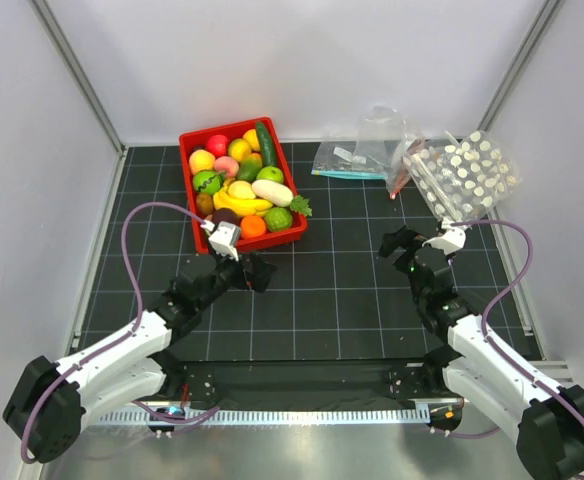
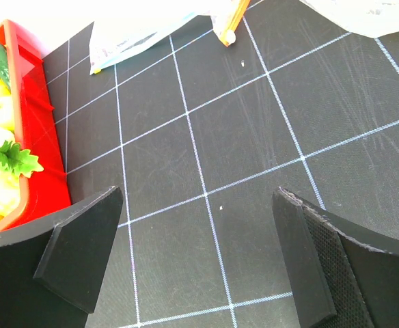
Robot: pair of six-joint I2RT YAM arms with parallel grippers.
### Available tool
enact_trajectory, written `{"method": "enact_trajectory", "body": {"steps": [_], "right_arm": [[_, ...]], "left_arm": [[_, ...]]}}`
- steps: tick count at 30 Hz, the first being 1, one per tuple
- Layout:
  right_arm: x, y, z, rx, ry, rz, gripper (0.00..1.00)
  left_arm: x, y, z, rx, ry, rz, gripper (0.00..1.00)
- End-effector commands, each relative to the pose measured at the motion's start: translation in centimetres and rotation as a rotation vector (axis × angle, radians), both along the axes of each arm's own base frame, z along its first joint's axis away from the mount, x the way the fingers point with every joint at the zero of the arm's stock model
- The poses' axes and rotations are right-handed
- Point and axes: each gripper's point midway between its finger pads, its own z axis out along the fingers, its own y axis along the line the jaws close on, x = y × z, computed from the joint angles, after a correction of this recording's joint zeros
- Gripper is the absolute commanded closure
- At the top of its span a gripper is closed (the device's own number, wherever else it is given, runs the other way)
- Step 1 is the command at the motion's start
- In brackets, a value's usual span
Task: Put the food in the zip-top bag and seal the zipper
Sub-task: Move the bin to the corner of the board.
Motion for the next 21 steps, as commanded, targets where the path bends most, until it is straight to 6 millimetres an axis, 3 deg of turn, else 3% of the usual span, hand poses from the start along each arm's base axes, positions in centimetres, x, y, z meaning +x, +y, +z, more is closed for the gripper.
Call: {"method": "enact_trajectory", "body": {"steps": [1,8,11,16,21], "right_arm": [[0.4,0.0,1.4,0.008,-0.050,-0.007,0.00],[0.6,0.4,1.3,0.005,-0.044,0.012,0.00],[0.6,0.5,1.3,0.004,-0.043,0.019,0.00],[0.6,0.5,1.4,0.006,-0.048,0.020,0.00],[0.5,0.5,1.3,0.004,-0.047,0.024,0.00]], "left_arm": [[0.6,-0.7,2.2,-0.040,-0.063,-0.017,0.00],[0.7,-0.5,2.2,-0.039,-0.060,-0.004,0.00],[1.6,0.6,2.0,-0.029,-0.047,0.087,0.00],[3.8,7.5,1.6,0.032,-0.010,0.515,0.00],[3.5,10.7,1.5,0.042,0.008,0.655,0.00]]}}
